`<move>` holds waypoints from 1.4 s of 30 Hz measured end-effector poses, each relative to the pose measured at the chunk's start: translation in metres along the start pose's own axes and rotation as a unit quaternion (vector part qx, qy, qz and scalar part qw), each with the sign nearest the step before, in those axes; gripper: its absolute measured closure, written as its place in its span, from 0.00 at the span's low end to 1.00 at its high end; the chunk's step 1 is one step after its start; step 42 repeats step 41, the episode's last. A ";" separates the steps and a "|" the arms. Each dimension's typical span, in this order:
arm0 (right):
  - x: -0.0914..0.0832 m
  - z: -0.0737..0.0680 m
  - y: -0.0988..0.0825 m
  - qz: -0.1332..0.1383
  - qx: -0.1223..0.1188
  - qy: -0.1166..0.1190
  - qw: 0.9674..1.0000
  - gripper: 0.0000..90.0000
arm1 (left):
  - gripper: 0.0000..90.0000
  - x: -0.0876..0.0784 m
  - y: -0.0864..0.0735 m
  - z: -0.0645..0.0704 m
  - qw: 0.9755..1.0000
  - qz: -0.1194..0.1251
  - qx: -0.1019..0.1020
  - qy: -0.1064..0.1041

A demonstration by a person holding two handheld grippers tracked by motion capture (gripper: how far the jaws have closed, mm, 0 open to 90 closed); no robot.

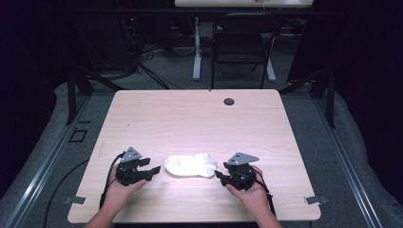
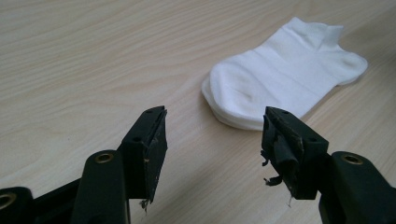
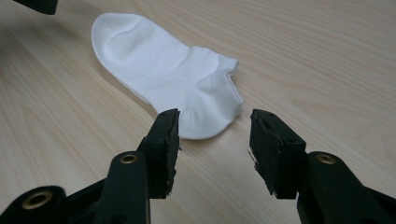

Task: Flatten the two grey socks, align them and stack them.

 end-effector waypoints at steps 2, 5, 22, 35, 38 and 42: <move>-0.001 0.003 -0.003 0.000 0.002 -0.004 1.000 0.58 | 0.45 -0.002 -0.002 -0.001 1.000 -0.002 0.003 0.004; -0.002 0.007 -0.006 0.000 0.005 -0.008 1.000 0.58 | 0.45 -0.002 -0.007 -0.005 1.000 -0.004 -0.001 0.005; 0.015 0.033 -0.024 -0.020 0.010 -0.022 1.000 0.56 | 0.46 0.007 -0.010 -0.031 0.999 -0.005 -0.027 0.027; 0.021 0.039 -0.025 -0.026 0.025 -0.028 0.999 0.55 | 0.46 0.015 -0.010 -0.030 0.999 -0.015 -0.020 0.021; 0.022 0.039 -0.025 -0.023 0.029 -0.027 0.999 0.55 | 0.46 0.016 -0.010 -0.029 0.999 -0.016 -0.020 0.022; 0.022 0.039 -0.026 -0.025 0.030 -0.027 0.999 0.55 | 0.45 0.016 -0.010 -0.030 0.999 -0.015 -0.015 0.026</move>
Point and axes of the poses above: each handheld gripper's, and its own axes: x roughly forward along the jaws, y roughly out of its top, z roughly to its right, the point moved 9 cm from there along x, roughly forward along the jaws, and after that the axes turned 7 degrees about x, right-handed, at the moved point
